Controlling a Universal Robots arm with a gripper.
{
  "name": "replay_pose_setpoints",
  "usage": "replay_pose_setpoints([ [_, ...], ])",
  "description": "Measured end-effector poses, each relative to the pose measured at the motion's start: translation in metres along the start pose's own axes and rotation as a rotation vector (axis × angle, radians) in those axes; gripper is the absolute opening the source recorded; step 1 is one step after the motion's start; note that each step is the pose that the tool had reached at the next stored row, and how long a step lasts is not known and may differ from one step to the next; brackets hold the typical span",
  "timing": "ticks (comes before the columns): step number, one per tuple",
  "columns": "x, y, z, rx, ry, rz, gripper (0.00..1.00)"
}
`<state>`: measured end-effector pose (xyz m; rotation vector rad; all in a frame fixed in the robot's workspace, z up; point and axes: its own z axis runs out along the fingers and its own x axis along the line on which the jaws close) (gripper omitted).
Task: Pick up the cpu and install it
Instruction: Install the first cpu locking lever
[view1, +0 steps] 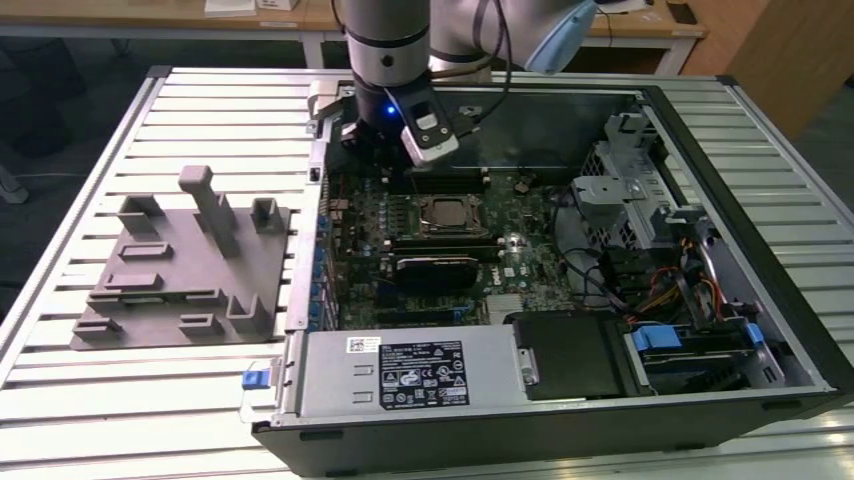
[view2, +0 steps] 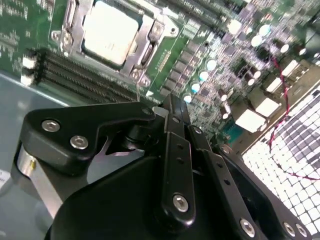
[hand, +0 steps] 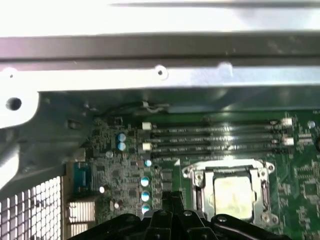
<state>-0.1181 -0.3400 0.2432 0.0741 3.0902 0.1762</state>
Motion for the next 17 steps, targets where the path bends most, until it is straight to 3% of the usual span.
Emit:
replay_pose_setpoints([
  [3,0.001,-0.0001,0.0,-0.0254,0.002,-0.007,0.11],
  [7,0.0018,-0.0001,-0.0001,-0.0721,0.0053,-0.016,0.11],
  [10,0.0018,-0.0001,-0.0001,-0.0981,0.0069,-0.02,0.11],
  [15,0.0018,-0.0001,-0.0001,-0.1334,0.0084,-0.02,0.11],
  [17,0.0018,0.0,-0.0001,-0.1337,0.0083,-0.02,0.11],
])
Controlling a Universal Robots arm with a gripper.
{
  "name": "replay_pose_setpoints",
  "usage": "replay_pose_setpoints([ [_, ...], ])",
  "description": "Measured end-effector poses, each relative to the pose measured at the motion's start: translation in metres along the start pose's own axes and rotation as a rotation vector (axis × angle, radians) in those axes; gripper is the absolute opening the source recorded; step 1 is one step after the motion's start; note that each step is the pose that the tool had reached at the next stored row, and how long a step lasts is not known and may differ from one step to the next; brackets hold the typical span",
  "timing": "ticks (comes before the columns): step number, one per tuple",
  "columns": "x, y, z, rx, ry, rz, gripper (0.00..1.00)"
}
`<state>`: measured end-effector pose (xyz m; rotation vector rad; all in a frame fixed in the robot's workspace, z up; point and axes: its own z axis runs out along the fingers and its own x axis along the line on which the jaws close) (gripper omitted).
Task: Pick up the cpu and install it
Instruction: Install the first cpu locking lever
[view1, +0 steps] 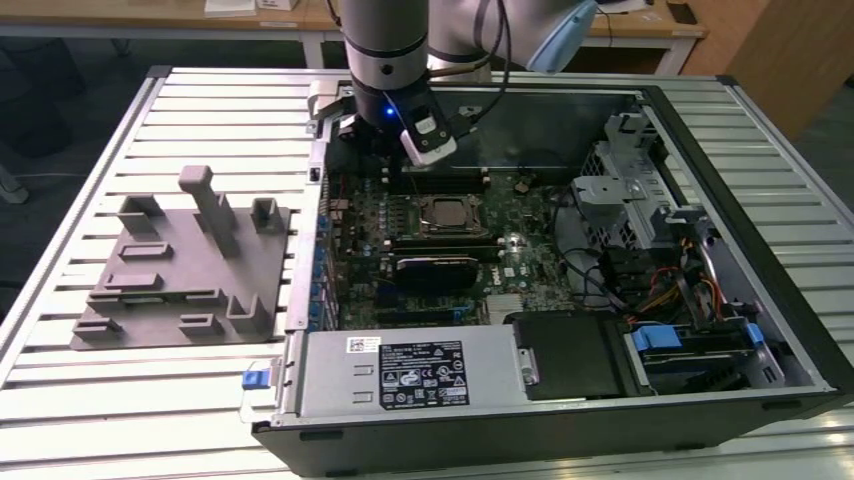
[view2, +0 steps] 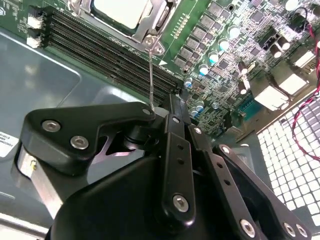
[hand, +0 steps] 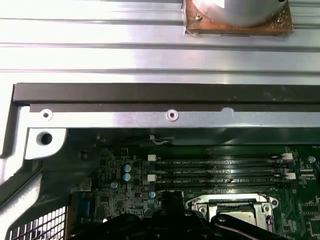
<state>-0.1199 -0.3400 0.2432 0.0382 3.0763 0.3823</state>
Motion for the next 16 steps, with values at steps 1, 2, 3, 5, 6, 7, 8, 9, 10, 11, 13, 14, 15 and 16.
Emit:
replay_pose_setpoints([
  [1,0.0,0.0,0.0,-0.0001,0.0,0.0,0.11],
  [2,0.0,0.0,0.0,-0.0001,0.0,0.0,0.11],
  [3,-0.0001,0.0,0.0,-0.0001,0.0001,0.0,0.11],
  [5,-0.0027,0.0,0.0001,-0.0001,0.0001,0.0,0.11],
  [6,-0.0045,0.0001,0.0002,-0.0001,0.0001,0.0,0.11],
  [7,-0.007,0.0001,0.0003,-0.0001,0.0002,0.0,0.11],
  [8,-0.0096,0.0002,0.0004,0.0,0.0004,0.0,0.11],
  [9,-0.0127,0.0002,0.0005,0.0,0.0006,0.0,0.11],
  [10,-0.0161,0.0003,0.0007,0.0,0.0009,0.0,0.11],
  [11,-0.0196,0.0003,0.0009,-0.0001,0.0011,0.0,0.11],
  [13,-0.0272,0.0005,0.0012,-0.0001,0.0014,0.0,0.11],
  [14,-0.0314,0.0006,0.0014,-0.0001,0.0017,0.0,0.11],
  [15,-0.0353,0.0007,0.0015,0.0,0.0019,0.0,0.11],
  [16,-0.0383,0.0007,0.0017,0.0,0.002,0.001,0.11],
])
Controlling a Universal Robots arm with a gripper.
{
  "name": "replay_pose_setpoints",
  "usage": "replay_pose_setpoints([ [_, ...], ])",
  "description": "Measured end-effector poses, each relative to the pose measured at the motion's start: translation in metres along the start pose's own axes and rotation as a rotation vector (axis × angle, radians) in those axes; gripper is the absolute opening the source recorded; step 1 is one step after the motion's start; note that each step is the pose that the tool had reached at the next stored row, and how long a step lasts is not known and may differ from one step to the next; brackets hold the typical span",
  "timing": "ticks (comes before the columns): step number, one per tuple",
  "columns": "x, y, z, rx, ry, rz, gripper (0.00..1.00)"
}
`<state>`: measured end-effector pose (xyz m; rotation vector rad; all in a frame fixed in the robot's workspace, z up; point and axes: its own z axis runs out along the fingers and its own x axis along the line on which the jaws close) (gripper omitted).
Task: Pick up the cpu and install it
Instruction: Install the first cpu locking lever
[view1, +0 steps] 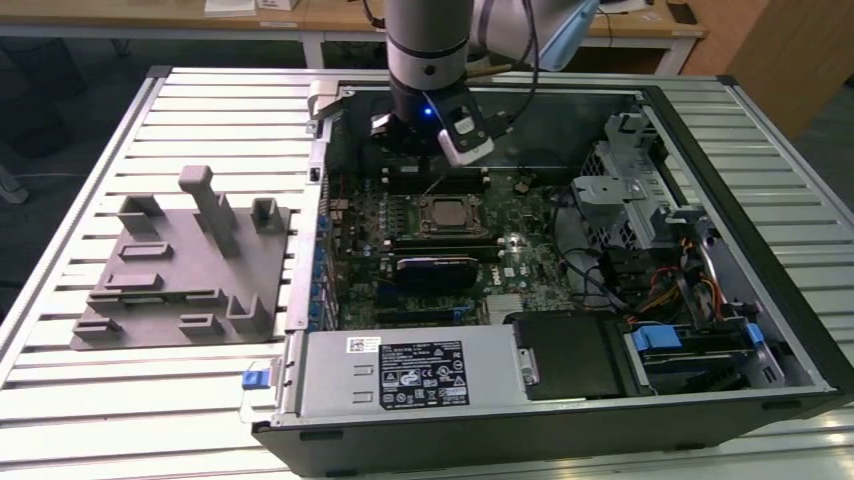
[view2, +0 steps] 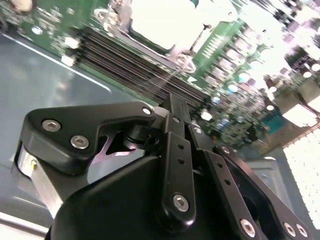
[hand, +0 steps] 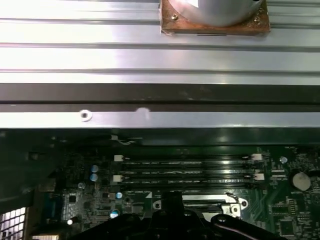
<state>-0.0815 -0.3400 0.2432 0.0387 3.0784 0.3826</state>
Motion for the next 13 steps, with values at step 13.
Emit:
replay_pose_setpoints([
  [13,-0.0037,-0.0007,0.0016,0.0062,-0.017,0.043,0.11],
])
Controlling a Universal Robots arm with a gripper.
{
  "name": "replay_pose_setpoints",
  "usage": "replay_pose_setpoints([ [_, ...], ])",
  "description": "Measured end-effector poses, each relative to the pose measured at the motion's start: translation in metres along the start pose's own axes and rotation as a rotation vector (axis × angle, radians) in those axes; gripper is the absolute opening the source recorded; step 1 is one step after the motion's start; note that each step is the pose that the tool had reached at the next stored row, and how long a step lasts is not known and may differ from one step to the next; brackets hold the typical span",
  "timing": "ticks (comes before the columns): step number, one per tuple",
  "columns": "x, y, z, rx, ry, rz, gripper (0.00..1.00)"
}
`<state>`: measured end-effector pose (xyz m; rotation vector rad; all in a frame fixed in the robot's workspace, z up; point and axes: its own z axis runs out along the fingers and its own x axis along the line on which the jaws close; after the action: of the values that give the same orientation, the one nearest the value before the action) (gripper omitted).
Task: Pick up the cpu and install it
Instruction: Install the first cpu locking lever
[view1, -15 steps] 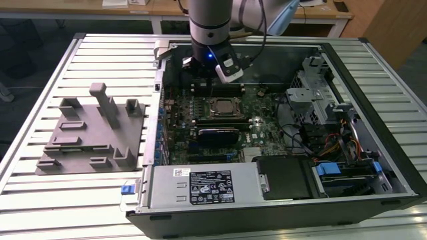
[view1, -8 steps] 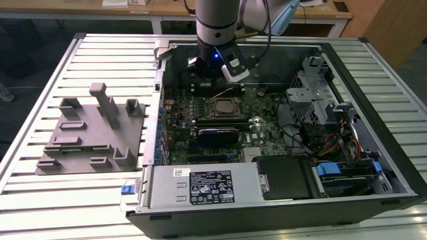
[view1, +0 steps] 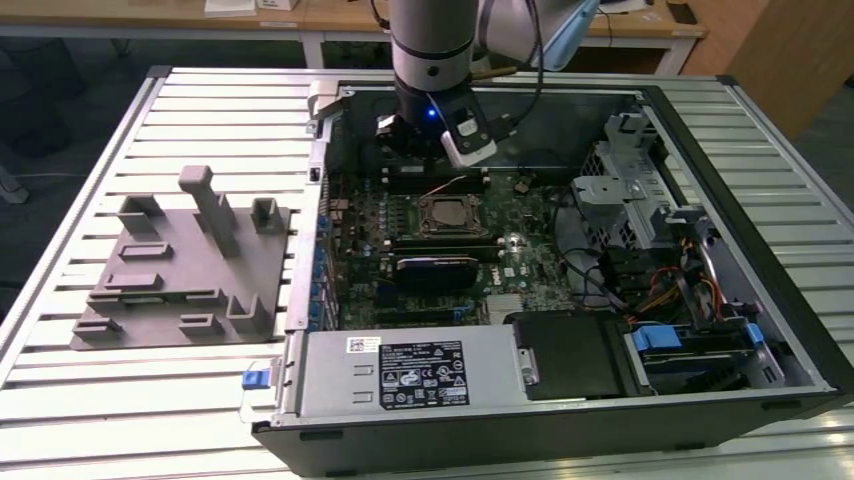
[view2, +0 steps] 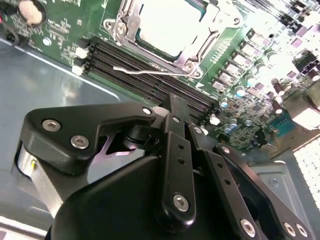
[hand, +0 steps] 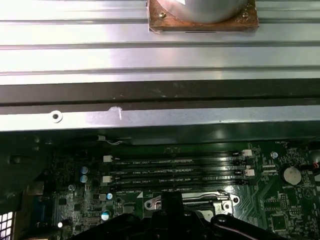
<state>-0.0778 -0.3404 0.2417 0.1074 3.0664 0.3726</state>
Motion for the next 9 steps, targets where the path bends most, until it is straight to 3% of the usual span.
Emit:
replay_pose_setpoints([
  [9,0.0002,-0.0013,0.0051,0.0094,-0.0438,0.098,0.11],
])
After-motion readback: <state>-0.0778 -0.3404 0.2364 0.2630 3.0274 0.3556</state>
